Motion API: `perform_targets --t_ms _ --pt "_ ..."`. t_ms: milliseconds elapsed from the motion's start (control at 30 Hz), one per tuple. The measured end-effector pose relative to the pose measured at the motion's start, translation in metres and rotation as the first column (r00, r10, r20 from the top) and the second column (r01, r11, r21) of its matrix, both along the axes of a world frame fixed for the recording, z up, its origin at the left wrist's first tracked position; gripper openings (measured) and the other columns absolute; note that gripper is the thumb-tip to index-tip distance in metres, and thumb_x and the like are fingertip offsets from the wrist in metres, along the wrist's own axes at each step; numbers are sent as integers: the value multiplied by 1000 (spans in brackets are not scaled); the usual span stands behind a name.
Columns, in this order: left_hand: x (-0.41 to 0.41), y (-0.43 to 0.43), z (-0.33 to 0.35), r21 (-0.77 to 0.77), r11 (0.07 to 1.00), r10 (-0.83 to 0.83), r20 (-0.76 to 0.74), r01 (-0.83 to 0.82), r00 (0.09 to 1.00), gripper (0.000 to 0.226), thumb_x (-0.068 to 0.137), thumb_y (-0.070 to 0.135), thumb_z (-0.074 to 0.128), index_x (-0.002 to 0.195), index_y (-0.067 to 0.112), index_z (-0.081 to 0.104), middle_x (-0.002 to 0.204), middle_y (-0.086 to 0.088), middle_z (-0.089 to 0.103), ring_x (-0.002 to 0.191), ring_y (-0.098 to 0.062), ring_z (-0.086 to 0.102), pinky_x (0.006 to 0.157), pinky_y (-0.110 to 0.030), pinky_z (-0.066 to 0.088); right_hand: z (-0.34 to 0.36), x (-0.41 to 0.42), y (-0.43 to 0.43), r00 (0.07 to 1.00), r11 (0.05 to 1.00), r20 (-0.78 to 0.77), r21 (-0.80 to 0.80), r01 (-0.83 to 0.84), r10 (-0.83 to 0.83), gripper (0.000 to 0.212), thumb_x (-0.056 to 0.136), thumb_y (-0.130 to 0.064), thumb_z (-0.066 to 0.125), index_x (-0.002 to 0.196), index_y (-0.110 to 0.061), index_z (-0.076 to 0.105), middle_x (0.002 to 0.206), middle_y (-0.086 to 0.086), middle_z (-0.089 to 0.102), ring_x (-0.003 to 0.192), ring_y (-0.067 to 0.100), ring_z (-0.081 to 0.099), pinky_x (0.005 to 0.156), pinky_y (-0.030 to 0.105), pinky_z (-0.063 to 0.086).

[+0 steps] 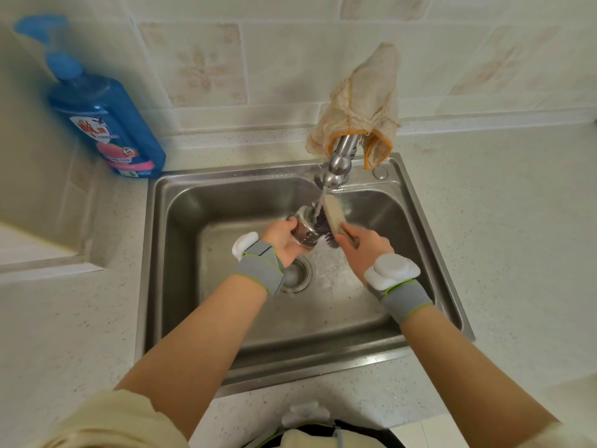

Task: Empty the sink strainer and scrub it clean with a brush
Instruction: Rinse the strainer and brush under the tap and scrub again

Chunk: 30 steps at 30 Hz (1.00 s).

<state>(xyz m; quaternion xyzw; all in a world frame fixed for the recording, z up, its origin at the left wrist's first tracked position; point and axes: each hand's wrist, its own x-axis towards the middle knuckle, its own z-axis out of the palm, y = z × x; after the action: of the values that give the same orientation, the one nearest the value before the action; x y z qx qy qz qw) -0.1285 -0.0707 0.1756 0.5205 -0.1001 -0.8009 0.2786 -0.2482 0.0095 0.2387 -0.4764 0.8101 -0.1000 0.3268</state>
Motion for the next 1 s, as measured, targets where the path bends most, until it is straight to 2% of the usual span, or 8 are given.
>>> perform_targets --t_ms 200,367,500,633,700,767,833,1000 --pt "-15 -4 12 44 999 -16 -16 17 1000 22 99 10 30 88 6 49 83 -9 50 130 -29 43 110 -54 23 -10 -17 17 996 996 3 38 86 -86 44 94 -38 48 138 -29 46 126 7 63 111 31 61 96 35 49" --pt "-32 -6 20 99 988 117 4 -117 993 24 97 -1 29 96 -6 53 77 -12 47 85 -24 52 116 -41 25 -13 -27 21 991 990 1 53 133 -133 45 95 -38 47 138 -27 45 132 7 59 117 32 57 100 40 47" --pt "-39 -9 22 164 973 166 2 -164 986 32 99 3 27 71 0 43 78 -11 47 120 -27 50 114 -42 26 -15 -29 19 991 990 -5 41 133 -133 45 95 -37 46 139 -26 44 135 7 57 120 31 55 102 38 45" --pt "-33 -9 27 191 940 291 -21 -281 957 39 99 2 20 65 5 38 53 -7 62 51 -6 61 81 -25 47 -14 -24 17 989 989 33 3 145 -145 46 95 -39 46 139 -29 43 124 6 62 108 27 60 94 35 49" --pt "-23 -9 26 196 918 353 -1 -346 936 39 99 2 18 71 3 45 40 -11 60 48 -15 63 82 -29 44 -10 -11 18 994 995 54 -42 93 -91 46 95 -38 47 140 -29 42 108 5 62 95 24 60 90 35 49" --pt "-9 -10 18 205 900 395 -12 -384 919 39 99 6 16 103 0 55 94 -21 68 105 -25 62 108 -38 32 -13 5 18 999 996 46 -89 3 1 47 95 -39 47 140 -29 41 100 5 59 90 24 58 89 36 49" --pt "0 -14 9 263 900 363 -9 -348 932 41 99 8 16 120 2 52 138 -13 46 133 -26 40 112 -41 25 -19 13 13 999 995 33 -94 -24 28 48 95 -39 45 142 -29 37 101 7 60 92 26 59 89 38 50" --pt "1 -6 16 234 911 346 10 -338 938 40 99 12 22 132 2 42 148 -14 36 138 -27 34 109 -30 31 -33 33 9 973 989 191 -51 142 -130 44 99 -33 36 141 -20 34 118 13 62 105 34 60 93 43 48"
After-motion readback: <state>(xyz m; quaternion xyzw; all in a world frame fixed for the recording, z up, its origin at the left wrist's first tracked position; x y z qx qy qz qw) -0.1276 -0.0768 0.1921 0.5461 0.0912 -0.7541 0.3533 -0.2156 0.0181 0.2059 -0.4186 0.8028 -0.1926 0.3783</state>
